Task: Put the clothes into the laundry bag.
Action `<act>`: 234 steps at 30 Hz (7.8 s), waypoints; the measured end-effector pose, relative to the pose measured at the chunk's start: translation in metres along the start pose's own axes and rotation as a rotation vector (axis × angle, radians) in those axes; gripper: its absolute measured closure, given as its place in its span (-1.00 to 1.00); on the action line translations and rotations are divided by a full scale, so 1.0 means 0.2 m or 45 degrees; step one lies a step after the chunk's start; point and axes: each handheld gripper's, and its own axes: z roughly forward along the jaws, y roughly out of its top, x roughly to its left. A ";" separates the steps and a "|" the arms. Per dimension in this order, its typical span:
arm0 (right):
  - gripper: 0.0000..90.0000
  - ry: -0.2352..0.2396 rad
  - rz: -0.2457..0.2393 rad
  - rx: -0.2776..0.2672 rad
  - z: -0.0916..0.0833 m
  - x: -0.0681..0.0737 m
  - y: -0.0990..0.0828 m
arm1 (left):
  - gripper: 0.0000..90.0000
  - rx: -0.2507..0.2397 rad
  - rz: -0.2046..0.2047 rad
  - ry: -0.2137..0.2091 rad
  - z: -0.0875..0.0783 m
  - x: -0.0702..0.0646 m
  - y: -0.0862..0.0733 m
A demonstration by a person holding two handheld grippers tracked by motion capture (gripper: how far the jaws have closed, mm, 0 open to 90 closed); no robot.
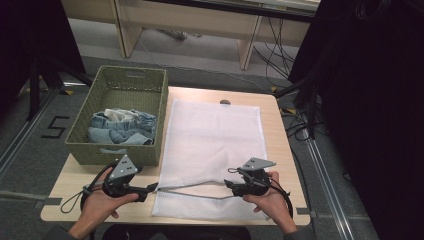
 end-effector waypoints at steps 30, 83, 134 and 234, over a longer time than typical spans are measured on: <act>-0.18 0.071 -0.211 0.230 0.36 0.07 0.09 | -0.49 0.033 0.008 0.028 0.00 0.03 0.00; 0.99 -0.025 -0.263 0.002 0.24 0.03 0.26 | -0.50 -0.105 -0.094 0.294 -0.13 0.49 0.29; 0.98 0.005 -0.288 0.010 0.26 0.02 0.24 | 0.59 0.486 0.230 0.258 0.63 0.94 0.46; 0.99 -0.044 -0.178 0.025 0.24 -0.12 0.22 | 0.70 -0.326 0.268 -0.500 -0.58 -0.30 1.11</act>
